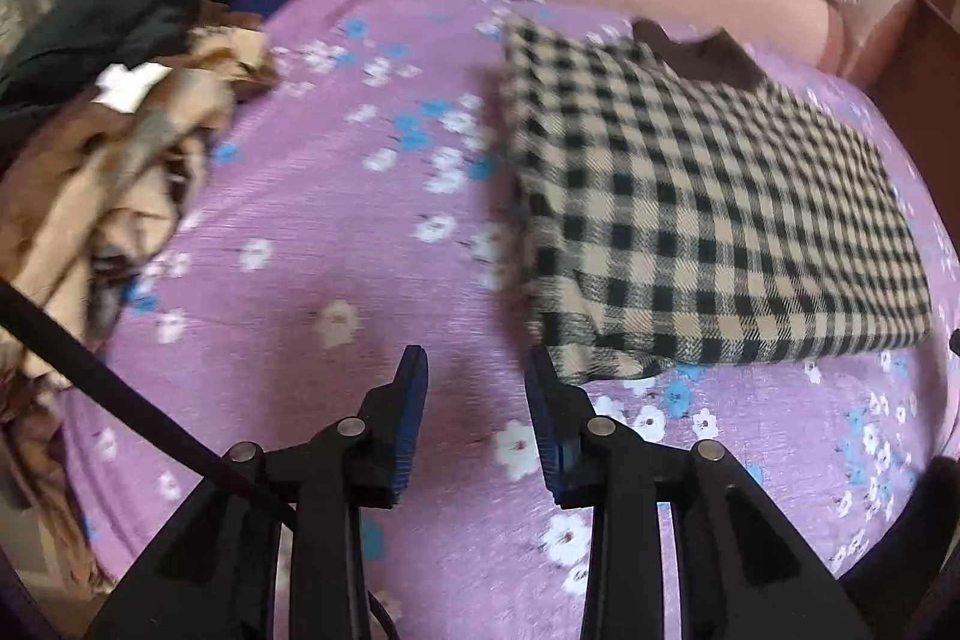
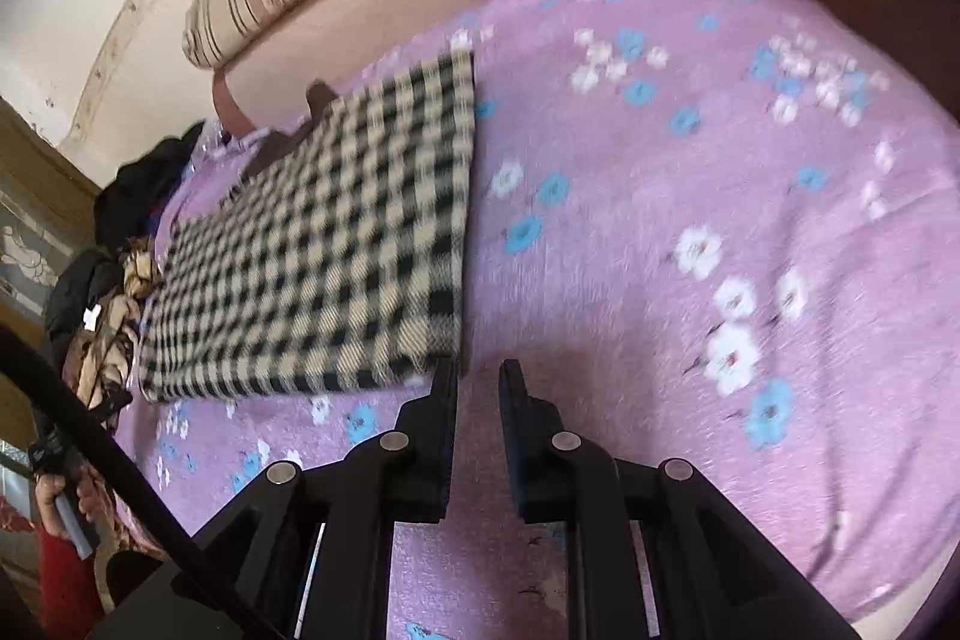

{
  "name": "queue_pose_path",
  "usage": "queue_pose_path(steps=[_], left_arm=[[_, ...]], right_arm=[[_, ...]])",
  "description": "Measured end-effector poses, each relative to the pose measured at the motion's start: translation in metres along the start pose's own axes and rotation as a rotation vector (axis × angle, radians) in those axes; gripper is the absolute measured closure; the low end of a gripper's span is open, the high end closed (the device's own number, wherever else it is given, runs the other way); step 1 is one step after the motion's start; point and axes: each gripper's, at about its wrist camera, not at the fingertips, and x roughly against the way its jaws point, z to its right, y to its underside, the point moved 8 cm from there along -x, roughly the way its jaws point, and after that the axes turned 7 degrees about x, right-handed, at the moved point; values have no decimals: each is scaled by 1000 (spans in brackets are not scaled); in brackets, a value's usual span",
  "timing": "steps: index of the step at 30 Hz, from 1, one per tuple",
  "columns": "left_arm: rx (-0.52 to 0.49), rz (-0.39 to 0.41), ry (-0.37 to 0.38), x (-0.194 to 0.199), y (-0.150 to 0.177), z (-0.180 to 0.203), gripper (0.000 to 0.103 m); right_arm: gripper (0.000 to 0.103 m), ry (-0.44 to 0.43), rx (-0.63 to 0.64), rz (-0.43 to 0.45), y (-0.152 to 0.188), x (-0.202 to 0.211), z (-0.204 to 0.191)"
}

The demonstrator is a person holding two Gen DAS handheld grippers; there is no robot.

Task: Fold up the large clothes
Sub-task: 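Release the folded hem and withdraw both grippers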

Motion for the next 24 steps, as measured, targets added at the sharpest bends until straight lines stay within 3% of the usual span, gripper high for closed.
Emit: queue_pose_path(steps=[4, 9, 13, 17, 21, 24], left_arm=[[94, 47, 61, 13, -9, -3, 53], [128, 44, 102, -14, -21, 26, 51], [75, 40, 62, -45, -24, 38, 51], [91, -5, 51, -72, -23, 30, 51], [102, -32, 52, -87, -23, 24, 40], [75, -27, 45, -88, -25, 24, 39]], right_arm=[[87, -23, 58, 48, -19, 6, -30], [87, 25, 185, 40, -39, -28, -85], [87, 61, 242, 23, -57, -75, -119], [87, 119, 254, -4, -80, -122, -130], [86, 191, 237, -36, -100, -156, -121], [86, 194, 184, -56, -112, -170, -112]])
